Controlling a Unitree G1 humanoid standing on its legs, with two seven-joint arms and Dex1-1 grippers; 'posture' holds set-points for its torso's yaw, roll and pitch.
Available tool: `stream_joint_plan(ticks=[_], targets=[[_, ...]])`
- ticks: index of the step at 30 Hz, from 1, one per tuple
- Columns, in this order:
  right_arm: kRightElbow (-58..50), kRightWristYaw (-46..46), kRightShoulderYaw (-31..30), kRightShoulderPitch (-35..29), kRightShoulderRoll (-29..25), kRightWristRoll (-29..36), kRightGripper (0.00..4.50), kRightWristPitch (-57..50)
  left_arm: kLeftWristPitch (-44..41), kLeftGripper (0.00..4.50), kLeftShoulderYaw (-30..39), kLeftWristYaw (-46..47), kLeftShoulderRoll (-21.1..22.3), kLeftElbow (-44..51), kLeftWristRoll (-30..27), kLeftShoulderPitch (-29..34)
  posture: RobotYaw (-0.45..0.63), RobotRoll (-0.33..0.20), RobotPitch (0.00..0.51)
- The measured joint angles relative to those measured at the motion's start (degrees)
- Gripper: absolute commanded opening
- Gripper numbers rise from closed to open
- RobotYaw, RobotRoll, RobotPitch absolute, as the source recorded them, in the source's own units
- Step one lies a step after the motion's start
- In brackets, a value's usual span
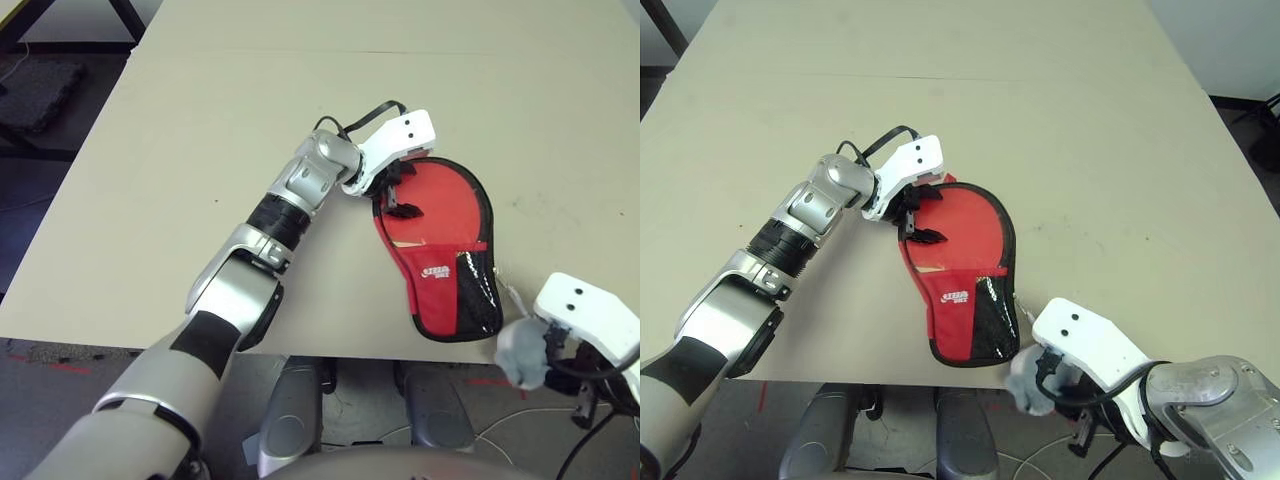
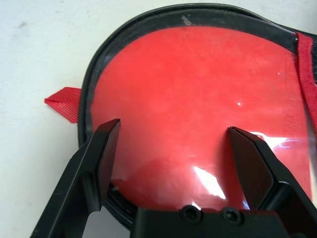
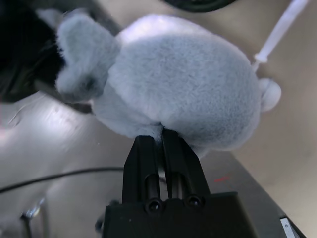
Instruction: Store the ping-pong paddle in its case and zip it.
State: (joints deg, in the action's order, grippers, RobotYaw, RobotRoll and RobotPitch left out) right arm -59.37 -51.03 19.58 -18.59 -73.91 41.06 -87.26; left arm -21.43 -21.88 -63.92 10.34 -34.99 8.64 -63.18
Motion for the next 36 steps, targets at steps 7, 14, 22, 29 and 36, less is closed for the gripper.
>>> stream_joint_plan(ticks=[7,14,22,29,36], targets=[[0.24,8.32,-3.05,-12.46,-9.17,13.40,0.03,10.82,-0.03,4.50,0.04,-0.03,0.08,0.11,-0.11,-0.03,-0.18,0.000,0.320],[0.29,19.82,-4.48,-22.48,-15.10,23.58,0.03,21.64,-0.08,4.50,0.36,1.01,0.61,-0.11,-0.07,-0.15,-0.19,0.000,0.314],[2.91,13.06,16.76,-22.31,-5.99,25.79,2.17,16.44,-0.05,4.50,0.80,1.23,1.35,-1.02,-0.08,-0.62,-0.19,0.000,0.305],[35.17,13.31,11.88,13.54,-16.74,48.93,4.46,20.33,-1.10,4.50,1.42,2.08,2.30,0.59,-0.33,-0.34,-0.16,0.000,0.295],[50.73,36.15,-6.14,42.55,8.52,45.43,4.49,29.88,-3.84,4.50,6.27,7.23,2.09,1.46,-3.11,-0.19,-0.14,0.000,0.291]])
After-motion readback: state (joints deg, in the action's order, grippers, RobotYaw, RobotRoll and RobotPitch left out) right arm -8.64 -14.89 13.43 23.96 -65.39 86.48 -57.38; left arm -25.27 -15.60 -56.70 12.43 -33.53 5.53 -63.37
